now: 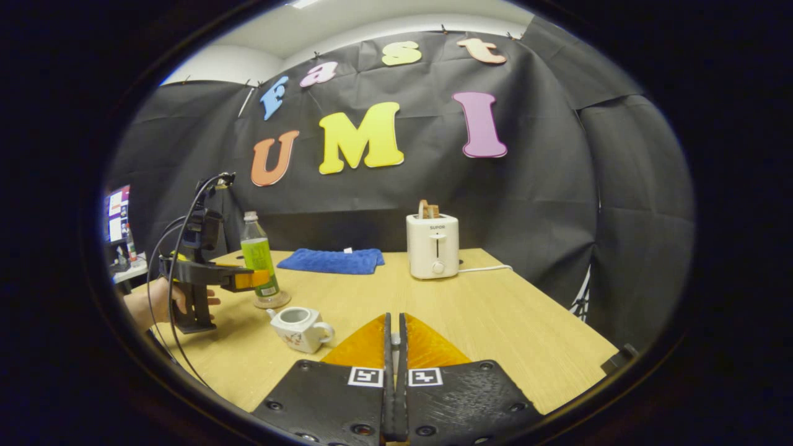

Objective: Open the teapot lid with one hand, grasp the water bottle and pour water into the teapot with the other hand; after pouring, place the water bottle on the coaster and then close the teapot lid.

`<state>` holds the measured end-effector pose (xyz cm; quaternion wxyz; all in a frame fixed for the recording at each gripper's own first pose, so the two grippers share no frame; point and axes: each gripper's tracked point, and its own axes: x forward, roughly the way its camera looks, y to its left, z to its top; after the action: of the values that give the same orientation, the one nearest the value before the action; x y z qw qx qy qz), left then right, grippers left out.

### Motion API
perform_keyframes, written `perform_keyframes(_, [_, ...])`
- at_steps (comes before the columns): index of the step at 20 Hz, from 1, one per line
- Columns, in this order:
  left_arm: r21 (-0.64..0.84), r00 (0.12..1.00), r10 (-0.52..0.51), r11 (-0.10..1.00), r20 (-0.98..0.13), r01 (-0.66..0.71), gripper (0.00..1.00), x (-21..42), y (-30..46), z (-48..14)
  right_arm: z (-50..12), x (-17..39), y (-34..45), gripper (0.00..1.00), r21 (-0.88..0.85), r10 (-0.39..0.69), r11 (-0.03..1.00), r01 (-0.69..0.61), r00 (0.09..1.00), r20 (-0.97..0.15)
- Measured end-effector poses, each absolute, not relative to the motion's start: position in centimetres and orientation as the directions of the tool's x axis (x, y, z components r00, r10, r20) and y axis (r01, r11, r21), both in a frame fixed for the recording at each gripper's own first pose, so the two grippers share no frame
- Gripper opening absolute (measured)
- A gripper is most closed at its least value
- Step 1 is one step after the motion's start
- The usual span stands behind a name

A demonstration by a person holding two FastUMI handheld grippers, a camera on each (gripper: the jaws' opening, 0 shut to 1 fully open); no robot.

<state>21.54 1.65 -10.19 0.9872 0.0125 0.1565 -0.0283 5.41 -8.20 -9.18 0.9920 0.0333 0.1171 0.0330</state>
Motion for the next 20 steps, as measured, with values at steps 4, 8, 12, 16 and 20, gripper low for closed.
perform_keyframes(4, [0.037,0.956,-0.035,0.998,-0.291,0.048,1.0,19.1,3.0,-9.7,-8.0,5.9,-6.2,0.0,0.056,0.11,0.993,-0.1,0.972,-0.208])
perform_keyframes(8, [0.015,0.965,-0.012,1.0,-0.263,0.016,1.0,15.1,4.5,-8.0,-6.8,7.3,-3.2,0.0,0.043,0.174,0.985,-0.169,0.967,-0.186])
perform_keyframes(12, [0.011,0.988,-0.006,1.0,-0.153,0.008,1.0,10.4,4.9,-3.9,-6.4,8.9,0.5,0.0,0.022,0.246,0.969,-0.246,0.952,-0.181])
perform_keyframes(16, [0.049,0.997,0.042,0.998,-0.064,-0.039,1.0,6.8,6.0,-1.4,-6.9,10.5,3.6,0.0,0.014,0.302,0.952,-0.305,0.934,-0.192])
perform_keyframes(20, [0.047,0.995,0.087,0.995,-0.04,-0.085,1.0,4.5,7.4,-1.0,-8.1,12.0,5.7,0.0,0.022,0.339,0.939,-0.343,0.915,-0.217])
